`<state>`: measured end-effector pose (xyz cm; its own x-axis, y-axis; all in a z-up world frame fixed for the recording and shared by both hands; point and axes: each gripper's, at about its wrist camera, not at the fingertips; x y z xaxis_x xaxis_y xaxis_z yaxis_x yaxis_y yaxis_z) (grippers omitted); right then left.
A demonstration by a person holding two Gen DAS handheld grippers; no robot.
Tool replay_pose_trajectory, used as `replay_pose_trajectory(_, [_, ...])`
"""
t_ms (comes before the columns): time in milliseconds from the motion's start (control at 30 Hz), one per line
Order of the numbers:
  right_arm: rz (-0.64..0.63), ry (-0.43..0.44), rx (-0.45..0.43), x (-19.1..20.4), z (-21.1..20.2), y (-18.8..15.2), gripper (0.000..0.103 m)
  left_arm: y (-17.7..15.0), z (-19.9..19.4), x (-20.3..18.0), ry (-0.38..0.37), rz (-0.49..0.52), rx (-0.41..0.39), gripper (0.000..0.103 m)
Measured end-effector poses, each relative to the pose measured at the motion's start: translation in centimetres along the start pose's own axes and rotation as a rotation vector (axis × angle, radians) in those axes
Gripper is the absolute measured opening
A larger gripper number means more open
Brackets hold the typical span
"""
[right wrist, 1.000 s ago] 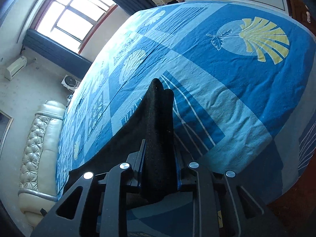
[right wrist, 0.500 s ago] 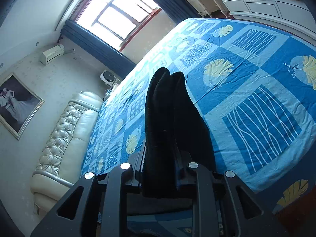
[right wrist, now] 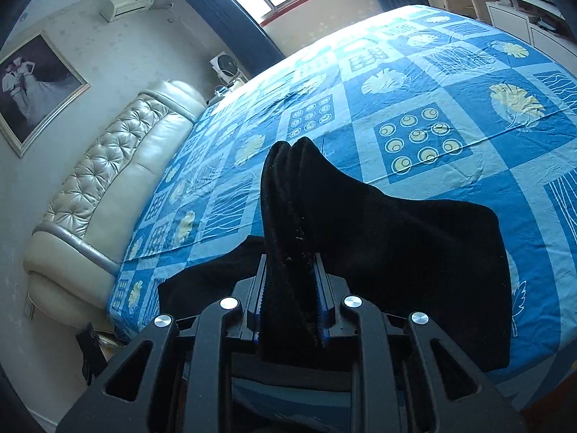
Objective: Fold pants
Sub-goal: 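Fold the held leg ends over the pants toward the waistband with the right tool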
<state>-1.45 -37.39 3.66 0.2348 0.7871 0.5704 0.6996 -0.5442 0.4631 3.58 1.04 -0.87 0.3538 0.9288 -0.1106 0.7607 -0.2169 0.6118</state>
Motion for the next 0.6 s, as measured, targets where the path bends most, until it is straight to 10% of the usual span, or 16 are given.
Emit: replay_pose_trajectory(600, [-0.175, -0.268, 0.123, 3.2, 10.1, -6.8, 0.023, 0.2, 0.1, -0.8, -0.013, 0.001, -0.001, 0.094])
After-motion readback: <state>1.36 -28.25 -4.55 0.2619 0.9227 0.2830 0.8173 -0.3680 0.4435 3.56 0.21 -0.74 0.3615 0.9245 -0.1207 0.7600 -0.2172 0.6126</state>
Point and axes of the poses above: each gripper's, at about its wrist camera, not at the fingertips, and z roughly the way its jaws point, x to its left, y to its top, and after that the axes turned 7 degrees about z, right-handed
